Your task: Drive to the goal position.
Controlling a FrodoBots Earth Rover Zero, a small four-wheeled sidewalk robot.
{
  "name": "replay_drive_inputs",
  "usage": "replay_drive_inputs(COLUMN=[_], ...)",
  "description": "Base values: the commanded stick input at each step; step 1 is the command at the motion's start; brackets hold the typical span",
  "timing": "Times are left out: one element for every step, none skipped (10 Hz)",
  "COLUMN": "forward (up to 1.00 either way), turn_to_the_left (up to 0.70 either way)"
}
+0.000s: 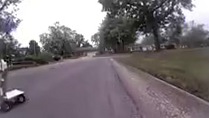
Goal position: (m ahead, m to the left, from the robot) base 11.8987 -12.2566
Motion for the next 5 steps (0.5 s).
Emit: replay_drive_inputs(forward=[1.00, 1.00, 1.00, 1.00, 1.00], turn_to_the_left=[0.05, 0.04, 0.04, 0.06, 0.09])
